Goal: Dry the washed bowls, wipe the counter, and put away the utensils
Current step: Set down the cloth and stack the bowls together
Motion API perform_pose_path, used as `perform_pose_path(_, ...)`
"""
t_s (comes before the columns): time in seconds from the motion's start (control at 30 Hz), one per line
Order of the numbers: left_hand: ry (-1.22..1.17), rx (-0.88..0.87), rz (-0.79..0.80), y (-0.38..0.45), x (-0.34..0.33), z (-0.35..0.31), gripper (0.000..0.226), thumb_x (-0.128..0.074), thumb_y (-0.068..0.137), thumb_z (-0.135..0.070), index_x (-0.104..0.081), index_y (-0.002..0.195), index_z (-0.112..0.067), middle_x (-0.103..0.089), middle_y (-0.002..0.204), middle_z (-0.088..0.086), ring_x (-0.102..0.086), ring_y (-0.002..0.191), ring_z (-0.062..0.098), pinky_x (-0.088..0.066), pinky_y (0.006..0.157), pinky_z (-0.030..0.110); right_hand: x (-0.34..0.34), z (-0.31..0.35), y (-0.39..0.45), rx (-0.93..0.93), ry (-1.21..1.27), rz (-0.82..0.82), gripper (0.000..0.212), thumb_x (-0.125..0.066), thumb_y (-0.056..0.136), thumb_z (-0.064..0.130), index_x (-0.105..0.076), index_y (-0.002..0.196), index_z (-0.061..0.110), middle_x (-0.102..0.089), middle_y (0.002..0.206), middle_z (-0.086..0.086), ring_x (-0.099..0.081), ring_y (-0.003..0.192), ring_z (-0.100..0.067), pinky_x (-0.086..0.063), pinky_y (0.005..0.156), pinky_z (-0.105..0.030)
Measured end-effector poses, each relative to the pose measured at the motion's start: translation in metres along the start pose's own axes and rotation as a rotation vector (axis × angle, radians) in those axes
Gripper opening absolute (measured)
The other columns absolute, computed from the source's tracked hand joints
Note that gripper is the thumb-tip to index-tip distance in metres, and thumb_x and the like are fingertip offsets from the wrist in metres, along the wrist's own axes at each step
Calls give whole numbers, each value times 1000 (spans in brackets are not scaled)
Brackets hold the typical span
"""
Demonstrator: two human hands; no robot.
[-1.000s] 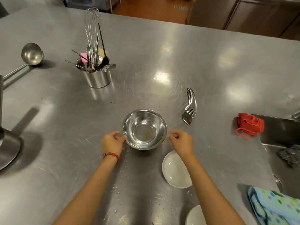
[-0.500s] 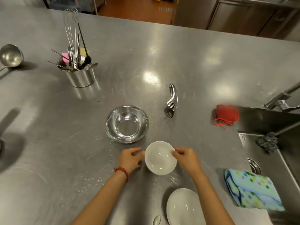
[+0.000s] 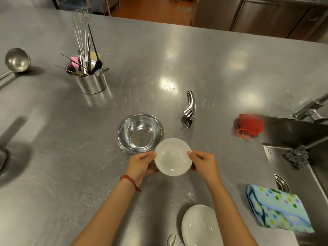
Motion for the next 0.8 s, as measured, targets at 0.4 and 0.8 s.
perform_pose_path(0.4, 40, -54, -171, 57, 69, -82, 22, -58, 86, -2, -60, 106, 5, -61, 76, 12, -61, 60, 23, -56, 47, 25, -114, 33, 83, -49, -101, 89, 23, -59, 85, 12, -67, 76, -7, -51, 44, -2, -52, 34, -8, -56, 58, -32)
perform_pose_path(0.8, 552, -132, -323, 115, 81, -81, 20, -58, 82, 1, -69, 99, 3, -70, 97, 21, -64, 89, 36, -54, 86, 46, -143, 38, 101, -7, -567, 165, 42, -47, 87, 8, -36, 46, 11, -46, 55, -10, -55, 67, -32, -41, 57, -31)
Point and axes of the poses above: each hand's wrist, its own y-axis towards the middle knuckle, its own x-axis out of the back of the hand, z = x × y, the point moved 7 cm from there along y, towards the middle knuckle
